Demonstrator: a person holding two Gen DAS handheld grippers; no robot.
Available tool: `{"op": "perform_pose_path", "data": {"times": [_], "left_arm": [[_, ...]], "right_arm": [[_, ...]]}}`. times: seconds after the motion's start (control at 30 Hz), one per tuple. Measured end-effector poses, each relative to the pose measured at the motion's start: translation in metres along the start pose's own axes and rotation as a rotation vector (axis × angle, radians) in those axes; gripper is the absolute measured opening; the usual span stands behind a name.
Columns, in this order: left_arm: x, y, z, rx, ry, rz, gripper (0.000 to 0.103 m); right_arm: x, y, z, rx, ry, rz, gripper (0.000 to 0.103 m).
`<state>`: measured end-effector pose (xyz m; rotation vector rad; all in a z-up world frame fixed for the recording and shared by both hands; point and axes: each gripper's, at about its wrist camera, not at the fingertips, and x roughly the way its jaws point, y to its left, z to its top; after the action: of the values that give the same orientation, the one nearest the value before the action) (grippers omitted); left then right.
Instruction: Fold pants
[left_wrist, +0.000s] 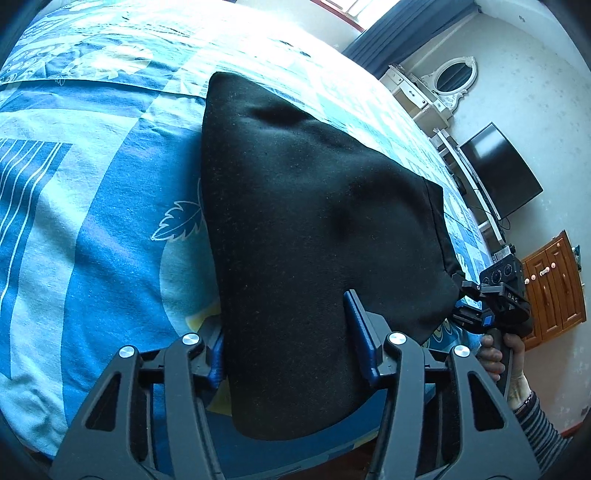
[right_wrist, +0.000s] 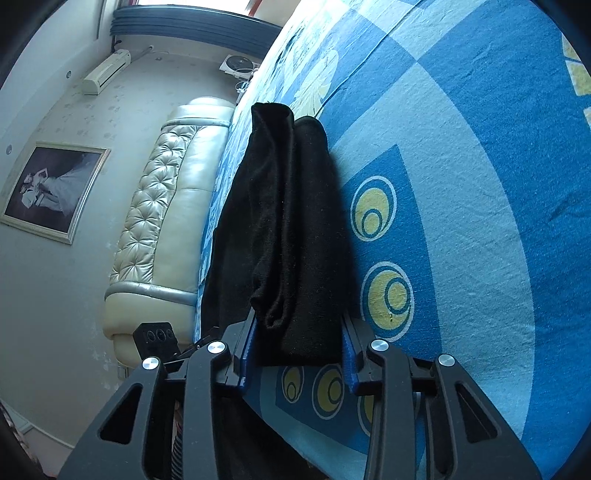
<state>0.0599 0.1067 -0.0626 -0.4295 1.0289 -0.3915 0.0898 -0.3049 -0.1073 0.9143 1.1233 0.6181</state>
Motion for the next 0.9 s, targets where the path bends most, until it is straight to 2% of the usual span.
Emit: {"op": "perform_pose_path", "data": {"times": [0.9], "left_arm": [[-0.0007, -0.0051, -0.0007, 0.008, 0.0, -0.002, 0.053]], "right_arm": [[-0.0048, -0.0055, -0.0063, 0.033, -0.015, 0.0, 0.037]]}}
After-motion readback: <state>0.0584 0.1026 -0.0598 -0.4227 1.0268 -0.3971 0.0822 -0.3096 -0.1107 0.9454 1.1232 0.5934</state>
